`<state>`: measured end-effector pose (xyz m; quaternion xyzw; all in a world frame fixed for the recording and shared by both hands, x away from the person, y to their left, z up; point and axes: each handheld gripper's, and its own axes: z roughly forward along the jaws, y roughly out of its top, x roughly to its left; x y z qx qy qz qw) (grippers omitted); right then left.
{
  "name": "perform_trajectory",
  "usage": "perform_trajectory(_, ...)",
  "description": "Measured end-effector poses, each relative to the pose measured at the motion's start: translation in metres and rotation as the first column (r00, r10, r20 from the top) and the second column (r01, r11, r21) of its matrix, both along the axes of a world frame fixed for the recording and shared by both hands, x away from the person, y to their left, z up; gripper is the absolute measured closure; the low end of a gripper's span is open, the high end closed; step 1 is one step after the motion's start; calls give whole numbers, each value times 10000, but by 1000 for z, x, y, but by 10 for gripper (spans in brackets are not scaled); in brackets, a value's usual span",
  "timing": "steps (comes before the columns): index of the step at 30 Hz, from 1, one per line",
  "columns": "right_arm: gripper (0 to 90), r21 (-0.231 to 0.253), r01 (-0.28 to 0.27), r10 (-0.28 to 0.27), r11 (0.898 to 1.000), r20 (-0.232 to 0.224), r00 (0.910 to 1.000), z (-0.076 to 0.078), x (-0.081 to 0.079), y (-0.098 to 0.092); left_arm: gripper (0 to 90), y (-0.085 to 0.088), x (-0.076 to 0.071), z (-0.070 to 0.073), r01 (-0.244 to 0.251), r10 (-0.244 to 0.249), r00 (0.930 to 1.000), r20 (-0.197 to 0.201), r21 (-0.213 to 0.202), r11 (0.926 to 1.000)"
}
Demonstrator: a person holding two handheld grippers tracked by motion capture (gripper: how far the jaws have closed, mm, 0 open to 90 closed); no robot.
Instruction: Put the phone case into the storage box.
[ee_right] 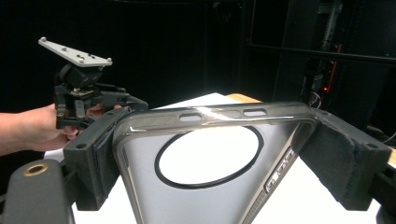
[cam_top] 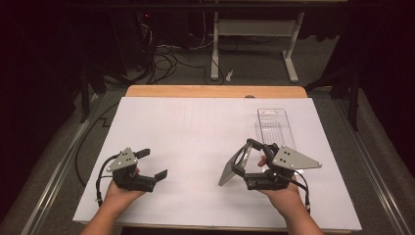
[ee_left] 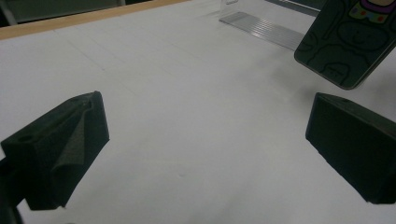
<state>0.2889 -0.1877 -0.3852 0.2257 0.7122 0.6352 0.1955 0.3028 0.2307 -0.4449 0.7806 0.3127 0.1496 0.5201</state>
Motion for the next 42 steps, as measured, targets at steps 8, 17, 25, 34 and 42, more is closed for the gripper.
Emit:
perform_trajectory(8, 142, -135, 598, -596, 9981, 141, 9981, -2, -1, -5, 6, 1, 0, 0, -57, 57, 10000, 21, 19, 10000)
perform_trajectory(17, 142, -383, 1198, -1188, 9921, 267, 9926, -4, -1, -11, 7, 2, 0, 1, -201, 201, 9998, 35, 8, 9998)
perform_trajectory(25, 142, -681, 1568, -1546, 9853, 367, 9873, -6, -2, -14, 7, 3, 1, 1, -196, 196, 9998, -26, -85, 9998)
perform_trajectory(34, 142, -494, 1832, -1804, 9818, 566, 9820, -1, -6, -15, 7, 2, 0, 2, -70, 70, 10000, -52, -63, 10000)
perform_trajectory(42, 142, -122, 2066, -2045, 9784, 973, 9740, 14, -13, -21, 7, 3, 0, 2, -168, 168, 9999, -22, -46, 9998)
